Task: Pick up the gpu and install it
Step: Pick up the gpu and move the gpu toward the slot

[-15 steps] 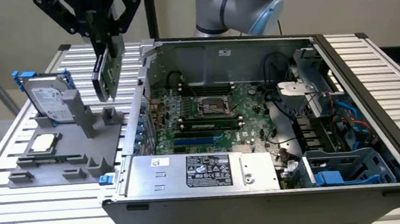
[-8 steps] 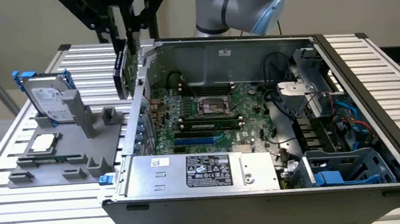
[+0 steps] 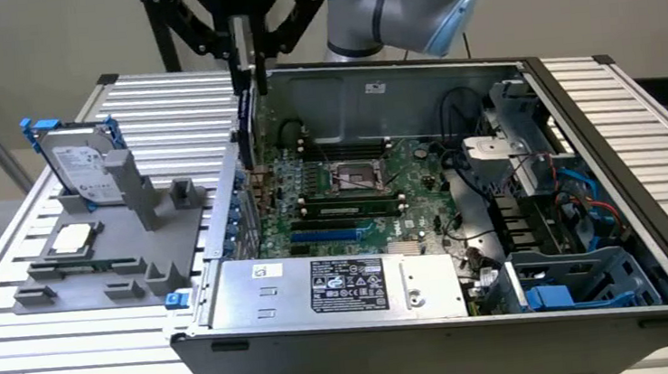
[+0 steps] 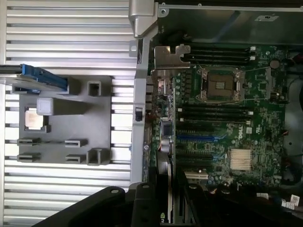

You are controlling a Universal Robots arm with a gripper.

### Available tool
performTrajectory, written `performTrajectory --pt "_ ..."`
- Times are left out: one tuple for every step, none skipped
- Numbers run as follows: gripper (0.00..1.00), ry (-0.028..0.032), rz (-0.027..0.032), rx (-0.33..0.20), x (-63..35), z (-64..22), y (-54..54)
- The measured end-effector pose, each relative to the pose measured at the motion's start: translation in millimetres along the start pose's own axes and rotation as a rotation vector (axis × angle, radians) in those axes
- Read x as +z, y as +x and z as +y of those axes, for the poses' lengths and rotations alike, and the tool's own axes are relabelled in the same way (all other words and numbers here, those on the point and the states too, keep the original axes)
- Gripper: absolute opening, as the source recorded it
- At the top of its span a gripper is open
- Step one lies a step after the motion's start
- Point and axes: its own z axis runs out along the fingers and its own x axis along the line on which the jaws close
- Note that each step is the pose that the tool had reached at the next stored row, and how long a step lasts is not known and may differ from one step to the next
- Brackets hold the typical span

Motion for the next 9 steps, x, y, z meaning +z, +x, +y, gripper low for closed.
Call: performTrajectory --pt "0.0 0.0012 -0.0001 0.0 1.6 -0.1 -4.5" --pt "0.0 0.0025 0.0 0.0 3.1 -0.3 -9.1" --pt "0.0 0.0037 0.0 0.0 4.7 -0.4 -13.8" --pt "0.0 0.0052 0.0001 0.0 6.3 -0.5 -18.4" --pt "0.0 0.0063 0.0 0.0 8.0 -0.7 -23.0" --pt "0.0 0.0077 0.0001 0.0 9.5 -0.8 -27.6" --pt "0.0 0.0091 0.0 0.0 11.2 -0.9 -32.2" --pt "0.0 0.0105 0.0001 0.0 12.9 -1.1 -36.9" --pt "0.0 0.0119 0.0001 0.0 14.4 -1.2 -41.2"
